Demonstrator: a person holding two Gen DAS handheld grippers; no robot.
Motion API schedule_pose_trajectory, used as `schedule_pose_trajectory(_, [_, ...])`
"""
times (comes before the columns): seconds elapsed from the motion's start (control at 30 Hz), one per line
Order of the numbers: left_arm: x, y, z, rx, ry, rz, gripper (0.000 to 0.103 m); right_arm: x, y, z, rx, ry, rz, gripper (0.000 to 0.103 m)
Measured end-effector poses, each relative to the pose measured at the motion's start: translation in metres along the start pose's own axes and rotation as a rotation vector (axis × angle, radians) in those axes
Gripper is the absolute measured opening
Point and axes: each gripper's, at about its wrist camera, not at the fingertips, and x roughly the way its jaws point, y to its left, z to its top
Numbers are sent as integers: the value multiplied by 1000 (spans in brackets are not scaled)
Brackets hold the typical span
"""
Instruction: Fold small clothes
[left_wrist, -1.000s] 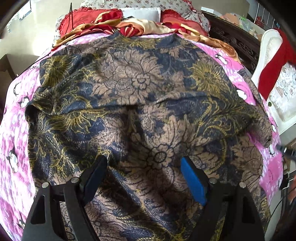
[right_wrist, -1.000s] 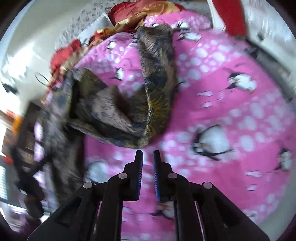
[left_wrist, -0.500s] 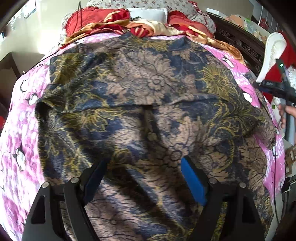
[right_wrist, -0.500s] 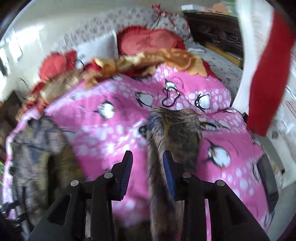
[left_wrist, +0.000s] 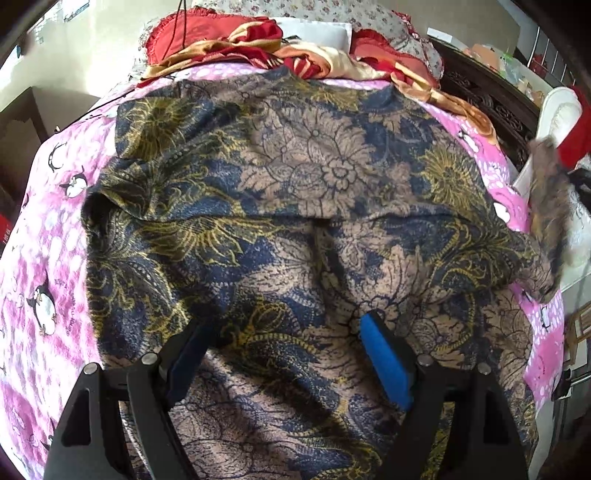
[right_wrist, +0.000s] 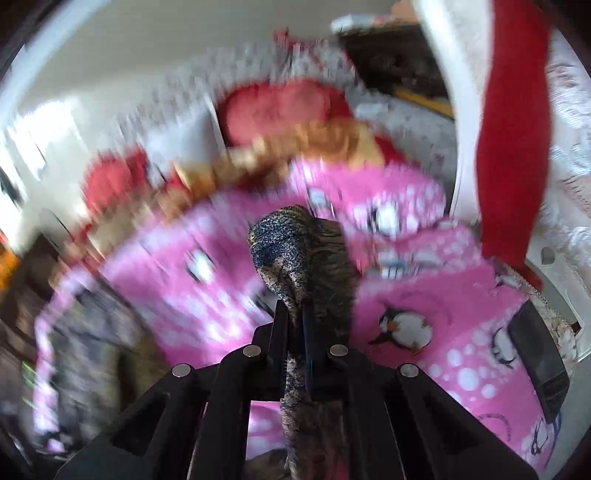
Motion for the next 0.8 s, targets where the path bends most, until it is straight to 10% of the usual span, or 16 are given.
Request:
schedule_pose_trajectory(0.17, [-9, 12, 3, -47, -23, -4, 85, -89, 39, 50, -22, -174, 195, 10])
schedule_pose_trajectory(0.37, [-33, 40, 9, -113, -86, 0, 85, -118, 148, 67, -192, -168, 337, 10])
schedule_pose_trajectory(0.8, [-47, 114, -3, -237, -114, 58, 85, 26, 352, -49, -414, 140, 494, 10])
